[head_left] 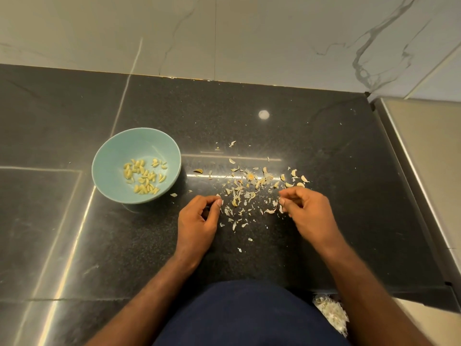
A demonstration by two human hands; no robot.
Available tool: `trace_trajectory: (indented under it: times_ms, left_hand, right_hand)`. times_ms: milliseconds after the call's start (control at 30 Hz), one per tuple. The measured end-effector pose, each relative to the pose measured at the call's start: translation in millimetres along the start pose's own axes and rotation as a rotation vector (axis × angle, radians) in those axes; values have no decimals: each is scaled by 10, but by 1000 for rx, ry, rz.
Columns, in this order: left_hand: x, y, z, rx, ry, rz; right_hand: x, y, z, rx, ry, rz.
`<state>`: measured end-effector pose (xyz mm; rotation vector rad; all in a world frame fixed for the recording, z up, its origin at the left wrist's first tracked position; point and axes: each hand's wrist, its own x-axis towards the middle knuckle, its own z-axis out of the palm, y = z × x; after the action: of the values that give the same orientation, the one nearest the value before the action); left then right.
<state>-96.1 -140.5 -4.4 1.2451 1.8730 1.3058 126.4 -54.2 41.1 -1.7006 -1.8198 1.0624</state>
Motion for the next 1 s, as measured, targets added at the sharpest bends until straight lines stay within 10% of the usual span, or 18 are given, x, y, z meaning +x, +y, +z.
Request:
trace_trajectory:
  times_ms: [300,600,1000]
  left_hand:
    - [-2,194,37,-51,-65,-11]
    - [116,549,59,-196,-461,-252]
    - [147,777,-50,-213,-277,-116]
  right_hand:
    - [-31,-25,130,-392,-144,-58]
    - [-174,-486,99,-194,-176,-223]
    - [-228,-776,128,214,-158,-163]
